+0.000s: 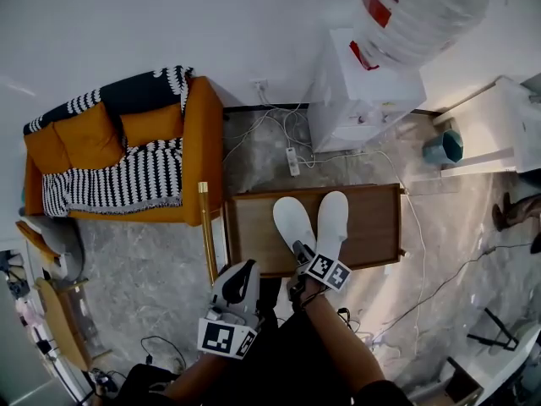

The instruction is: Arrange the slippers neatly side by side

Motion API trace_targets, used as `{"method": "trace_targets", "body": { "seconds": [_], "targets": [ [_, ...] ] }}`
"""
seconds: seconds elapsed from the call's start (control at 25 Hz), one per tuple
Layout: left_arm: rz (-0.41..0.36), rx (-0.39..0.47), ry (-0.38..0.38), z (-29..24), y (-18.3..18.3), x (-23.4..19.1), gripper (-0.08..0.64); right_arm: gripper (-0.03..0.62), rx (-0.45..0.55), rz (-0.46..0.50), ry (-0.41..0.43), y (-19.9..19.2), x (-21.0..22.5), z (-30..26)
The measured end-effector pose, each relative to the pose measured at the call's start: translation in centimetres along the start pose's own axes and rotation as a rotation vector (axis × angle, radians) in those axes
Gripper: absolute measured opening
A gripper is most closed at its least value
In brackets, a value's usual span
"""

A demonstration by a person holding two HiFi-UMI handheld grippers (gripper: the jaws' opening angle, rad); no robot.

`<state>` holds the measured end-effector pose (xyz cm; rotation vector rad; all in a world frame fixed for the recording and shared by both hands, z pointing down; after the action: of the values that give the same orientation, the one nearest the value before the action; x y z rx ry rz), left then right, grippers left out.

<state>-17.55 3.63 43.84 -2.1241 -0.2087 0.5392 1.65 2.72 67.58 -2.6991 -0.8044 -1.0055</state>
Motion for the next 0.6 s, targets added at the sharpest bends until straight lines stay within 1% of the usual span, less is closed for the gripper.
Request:
{"method": "trace_targets", "body": {
  "seconds": [0.12, 0.24, 0.4, 0.48, 0.6],
  "targets": [
    [-0.001, 0.006, -0.002, -0.1, 0.0, 0.8, 0.017, 0.135, 0.006, 0.092, -0.028, 0.7, 1.0, 2.6],
    [0.001, 0.012, -0.006, -0.3, -0.2, 1.7, 0.017, 0.127, 0.006, 0.172, -0.109, 2.1, 3.3, 4.2],
    [0.005, 0.01, -0.008, -0.7, -0.7, 3.0, 0.017, 0.127, -0.008, 0.295, -0.205, 4.3, 5.8, 4.3],
    [0.007, 0.011, -0.004, -0.6, -0.9, 3.7, 0.017, 0.127, -0.018, 0.342, -0.224, 5.0, 6.2, 3.9],
    [0.008, 0.008, 0.007, -0.5, -1.4, 4.4, 0.017, 0.127, -0.03, 0.364, -0.221, 5.8, 6.5, 3.2]
  ]
}}
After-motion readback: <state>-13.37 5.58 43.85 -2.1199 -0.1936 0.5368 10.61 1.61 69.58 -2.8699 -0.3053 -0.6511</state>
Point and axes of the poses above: the fingertips, and each gripper's own axes: z backward along the fingers, x to its right, y out of its top, the point moved 7 cm from there along z, backward along the fingers, and after that the axes turned 13 degrees about -x, right-handed, at the moved point
